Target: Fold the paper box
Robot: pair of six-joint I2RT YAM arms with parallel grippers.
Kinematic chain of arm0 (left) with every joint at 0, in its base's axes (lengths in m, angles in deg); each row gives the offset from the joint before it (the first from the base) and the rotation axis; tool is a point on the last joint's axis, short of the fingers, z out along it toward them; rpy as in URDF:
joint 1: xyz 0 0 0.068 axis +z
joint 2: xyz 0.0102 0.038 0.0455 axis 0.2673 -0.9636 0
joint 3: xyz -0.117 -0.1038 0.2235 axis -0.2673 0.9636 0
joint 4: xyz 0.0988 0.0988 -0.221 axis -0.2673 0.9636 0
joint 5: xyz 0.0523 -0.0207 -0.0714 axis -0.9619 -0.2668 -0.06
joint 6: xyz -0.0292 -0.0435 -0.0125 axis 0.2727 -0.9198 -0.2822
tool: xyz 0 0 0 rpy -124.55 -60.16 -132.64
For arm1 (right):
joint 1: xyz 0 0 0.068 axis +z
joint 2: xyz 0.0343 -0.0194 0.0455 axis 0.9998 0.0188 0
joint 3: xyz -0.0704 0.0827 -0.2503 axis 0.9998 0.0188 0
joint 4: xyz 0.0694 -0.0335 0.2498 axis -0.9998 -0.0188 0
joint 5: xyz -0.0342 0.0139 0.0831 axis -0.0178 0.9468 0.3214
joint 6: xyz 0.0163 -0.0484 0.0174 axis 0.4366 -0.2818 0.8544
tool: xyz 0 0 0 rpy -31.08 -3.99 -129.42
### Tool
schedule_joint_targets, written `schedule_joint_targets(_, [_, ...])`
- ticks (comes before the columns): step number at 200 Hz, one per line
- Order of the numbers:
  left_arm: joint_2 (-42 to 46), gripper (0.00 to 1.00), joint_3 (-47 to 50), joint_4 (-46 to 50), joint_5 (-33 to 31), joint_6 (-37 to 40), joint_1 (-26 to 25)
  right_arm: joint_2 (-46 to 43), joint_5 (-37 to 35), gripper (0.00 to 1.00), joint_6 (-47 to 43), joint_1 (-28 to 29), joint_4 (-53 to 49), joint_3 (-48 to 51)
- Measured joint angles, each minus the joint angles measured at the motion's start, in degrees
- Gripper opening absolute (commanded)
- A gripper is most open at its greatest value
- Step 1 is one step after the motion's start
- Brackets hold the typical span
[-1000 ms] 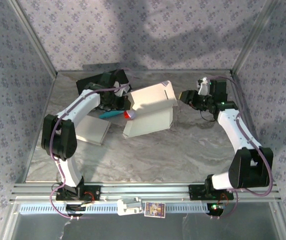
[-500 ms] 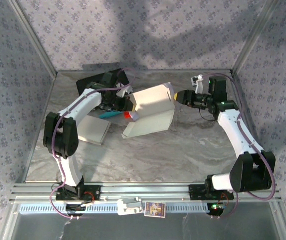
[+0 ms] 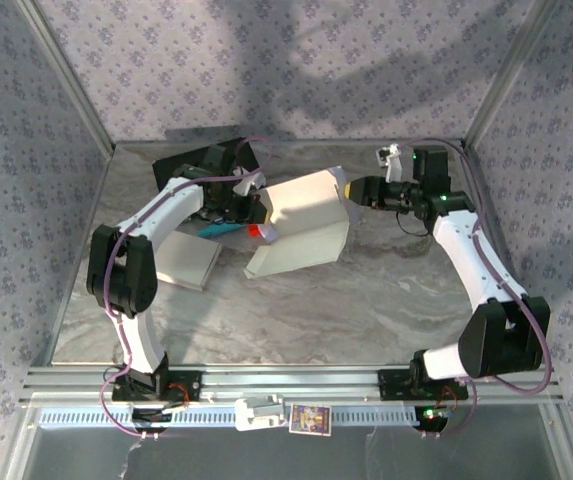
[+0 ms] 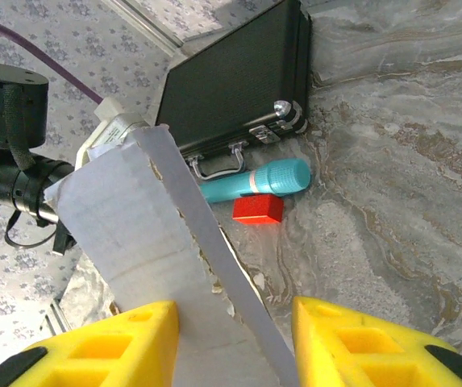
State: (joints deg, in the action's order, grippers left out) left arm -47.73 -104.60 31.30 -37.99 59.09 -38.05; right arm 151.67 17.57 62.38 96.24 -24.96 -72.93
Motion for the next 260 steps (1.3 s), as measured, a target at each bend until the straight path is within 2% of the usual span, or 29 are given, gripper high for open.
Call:
schedule_joint_targets(72, [0.0,0.0,0.0,0.8,0.2,0.3,0.0,1.7,-4.3,0.39,-5.0,2.6,-4.3,-3.3])
schedule_joint_targets(183, [0.0,0.0,0.0,1.1,-0.1,0.8,-0.1,1.7,-18.4,0.37,-9.4,8.9,-7.1,-5.0])
schedule_joint_targets(260, [0.0,0.0,0.0,2.1,-0.5,0.8,-0.1,2.5,-21.5,0.33,-11.5,10.6,-8.5,-5.7])
